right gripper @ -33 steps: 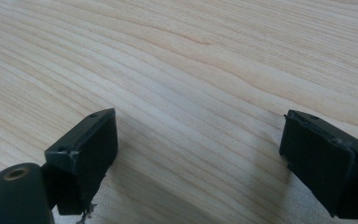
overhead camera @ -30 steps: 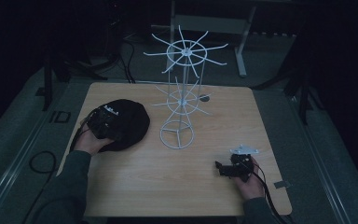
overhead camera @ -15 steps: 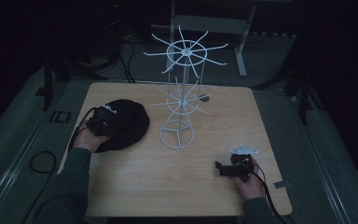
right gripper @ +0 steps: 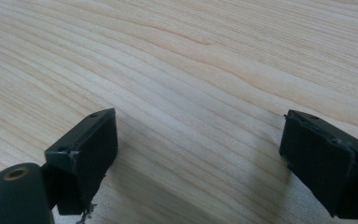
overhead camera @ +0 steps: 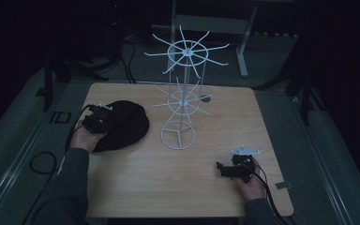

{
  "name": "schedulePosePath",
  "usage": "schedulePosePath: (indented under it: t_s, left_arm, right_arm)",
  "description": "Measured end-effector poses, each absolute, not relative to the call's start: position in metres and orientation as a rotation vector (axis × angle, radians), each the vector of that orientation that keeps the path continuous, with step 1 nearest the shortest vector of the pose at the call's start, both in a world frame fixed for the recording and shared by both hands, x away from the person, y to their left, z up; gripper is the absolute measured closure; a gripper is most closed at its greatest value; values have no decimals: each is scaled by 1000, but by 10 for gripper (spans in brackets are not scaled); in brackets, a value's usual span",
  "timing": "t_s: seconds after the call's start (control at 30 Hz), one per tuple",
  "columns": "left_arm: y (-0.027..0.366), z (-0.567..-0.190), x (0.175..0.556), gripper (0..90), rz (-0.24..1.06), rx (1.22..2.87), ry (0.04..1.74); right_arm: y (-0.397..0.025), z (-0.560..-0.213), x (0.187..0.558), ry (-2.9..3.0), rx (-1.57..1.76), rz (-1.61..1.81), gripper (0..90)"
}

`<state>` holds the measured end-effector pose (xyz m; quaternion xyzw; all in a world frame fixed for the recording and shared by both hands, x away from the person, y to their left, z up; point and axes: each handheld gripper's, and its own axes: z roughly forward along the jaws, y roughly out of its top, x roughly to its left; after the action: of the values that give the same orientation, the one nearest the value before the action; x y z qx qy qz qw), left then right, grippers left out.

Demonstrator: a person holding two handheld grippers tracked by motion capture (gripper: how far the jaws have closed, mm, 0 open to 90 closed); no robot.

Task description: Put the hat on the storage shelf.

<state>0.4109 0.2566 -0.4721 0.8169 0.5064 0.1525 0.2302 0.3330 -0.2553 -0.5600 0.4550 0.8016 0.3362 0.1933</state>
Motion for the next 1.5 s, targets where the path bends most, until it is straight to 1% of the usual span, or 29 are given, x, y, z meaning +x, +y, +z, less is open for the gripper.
schedulePosePath:
  t_s: [0.37,0.67,1.5]
  left_arm:
    - [263,-458,406,847,448,2181,1374]
    - [263,-446,402,847,475,2178,1345]
    - [272,-428,392,847,411,2007,1288]
  right_arm:
    - [-255,-560,333,2249,1277,943,110]
    - [-255,-560,333,2249,1277,943,110]
    - [-255,-560,333,2249,1277,943,110]
